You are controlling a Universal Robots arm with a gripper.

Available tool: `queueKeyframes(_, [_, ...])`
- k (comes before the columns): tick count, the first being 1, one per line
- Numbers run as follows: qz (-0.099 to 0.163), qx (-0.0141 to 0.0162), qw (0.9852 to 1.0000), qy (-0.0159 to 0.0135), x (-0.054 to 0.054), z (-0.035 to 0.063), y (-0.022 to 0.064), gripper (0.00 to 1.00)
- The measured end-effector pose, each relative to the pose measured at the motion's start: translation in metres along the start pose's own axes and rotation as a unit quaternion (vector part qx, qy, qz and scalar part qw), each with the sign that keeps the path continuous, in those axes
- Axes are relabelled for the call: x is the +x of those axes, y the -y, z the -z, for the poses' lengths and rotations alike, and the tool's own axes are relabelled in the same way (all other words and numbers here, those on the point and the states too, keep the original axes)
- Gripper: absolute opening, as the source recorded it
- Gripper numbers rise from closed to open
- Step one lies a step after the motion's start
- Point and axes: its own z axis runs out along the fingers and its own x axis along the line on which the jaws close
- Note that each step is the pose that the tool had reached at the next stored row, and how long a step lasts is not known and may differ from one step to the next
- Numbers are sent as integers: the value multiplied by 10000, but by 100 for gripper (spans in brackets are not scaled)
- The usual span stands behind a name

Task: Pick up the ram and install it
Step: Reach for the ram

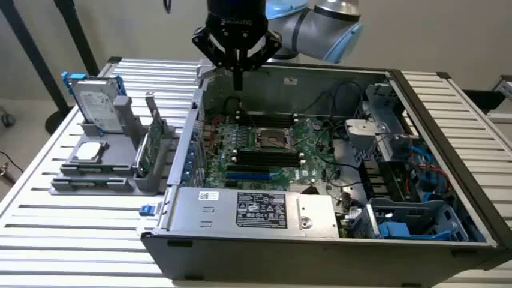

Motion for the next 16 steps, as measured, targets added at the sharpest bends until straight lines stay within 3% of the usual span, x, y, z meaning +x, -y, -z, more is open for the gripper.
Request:
queueKeyframes(13, [-1,1,10000,0,5,0,2,11])
queueKeyframes(16, [0,1,10000,0,77,-8,47,11])
